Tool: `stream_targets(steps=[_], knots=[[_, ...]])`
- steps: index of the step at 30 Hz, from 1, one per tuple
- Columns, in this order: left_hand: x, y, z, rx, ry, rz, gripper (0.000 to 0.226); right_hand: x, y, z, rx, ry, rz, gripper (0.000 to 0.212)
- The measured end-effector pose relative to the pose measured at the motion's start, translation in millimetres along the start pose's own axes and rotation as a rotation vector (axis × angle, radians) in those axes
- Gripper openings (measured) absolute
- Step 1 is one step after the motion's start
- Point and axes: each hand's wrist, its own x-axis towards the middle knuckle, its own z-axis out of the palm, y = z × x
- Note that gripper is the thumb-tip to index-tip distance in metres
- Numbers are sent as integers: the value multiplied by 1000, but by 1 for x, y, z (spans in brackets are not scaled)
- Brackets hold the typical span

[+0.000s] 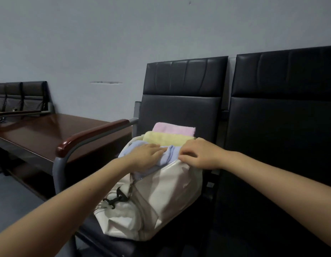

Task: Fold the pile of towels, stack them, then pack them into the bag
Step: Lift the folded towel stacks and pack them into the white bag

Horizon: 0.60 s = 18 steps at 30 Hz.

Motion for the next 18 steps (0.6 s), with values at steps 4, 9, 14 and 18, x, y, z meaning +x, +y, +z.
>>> stream_targets(steps=[4, 9, 14, 18], knots=[[29, 20, -22, 171, -17, -146, 43, 5, 17, 7, -59, -8, -2, 44], [70, 22, -23, 93, 89, -119, 38, 7, 49, 16, 13, -64, 88, 34], [95, 23, 3, 66, 139, 29, 49, 8, 69, 37, 276, -61, 181, 31], [106, 19, 26, 156, -59, -59, 50, 2, 74, 47, 603, -23, 235, 35]])
